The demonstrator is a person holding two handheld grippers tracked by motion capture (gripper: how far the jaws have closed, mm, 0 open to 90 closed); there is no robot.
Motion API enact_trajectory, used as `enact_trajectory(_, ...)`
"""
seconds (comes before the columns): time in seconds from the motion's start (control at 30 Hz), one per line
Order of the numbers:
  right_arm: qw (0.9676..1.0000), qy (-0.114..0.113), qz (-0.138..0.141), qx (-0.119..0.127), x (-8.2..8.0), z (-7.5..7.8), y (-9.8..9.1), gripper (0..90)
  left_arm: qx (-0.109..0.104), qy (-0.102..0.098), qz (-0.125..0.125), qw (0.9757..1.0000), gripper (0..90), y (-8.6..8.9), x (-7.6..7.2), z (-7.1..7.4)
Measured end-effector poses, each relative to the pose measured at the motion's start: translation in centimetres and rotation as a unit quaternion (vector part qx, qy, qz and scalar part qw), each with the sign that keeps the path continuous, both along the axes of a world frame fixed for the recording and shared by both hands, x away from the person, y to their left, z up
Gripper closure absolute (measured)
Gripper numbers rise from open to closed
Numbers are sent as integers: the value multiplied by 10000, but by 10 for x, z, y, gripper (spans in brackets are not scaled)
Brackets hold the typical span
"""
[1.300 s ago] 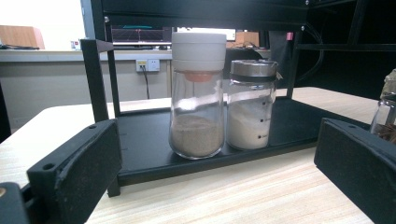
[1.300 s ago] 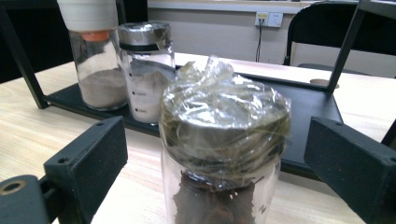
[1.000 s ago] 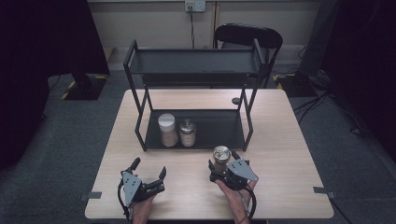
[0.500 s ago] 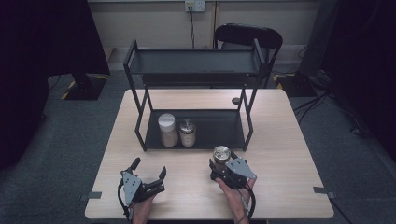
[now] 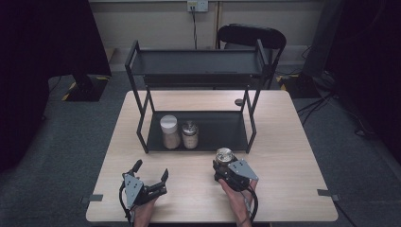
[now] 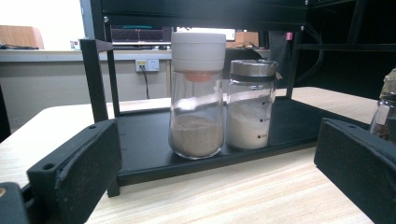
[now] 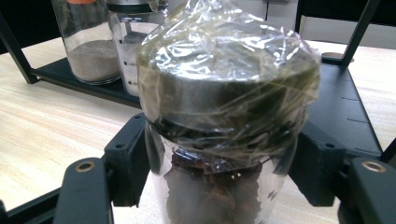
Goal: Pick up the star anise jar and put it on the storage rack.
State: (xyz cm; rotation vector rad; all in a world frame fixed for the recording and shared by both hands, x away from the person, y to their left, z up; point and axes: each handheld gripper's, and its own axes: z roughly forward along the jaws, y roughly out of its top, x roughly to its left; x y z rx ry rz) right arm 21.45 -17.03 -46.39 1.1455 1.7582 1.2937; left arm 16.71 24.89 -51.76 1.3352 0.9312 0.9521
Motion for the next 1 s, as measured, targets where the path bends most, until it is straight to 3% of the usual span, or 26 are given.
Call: enact_trajectory(1.0, 10000, -43, 7, -12, 0, -1, 0, 309, -10, -2, 6, 10000, 1, 0, 0, 0)
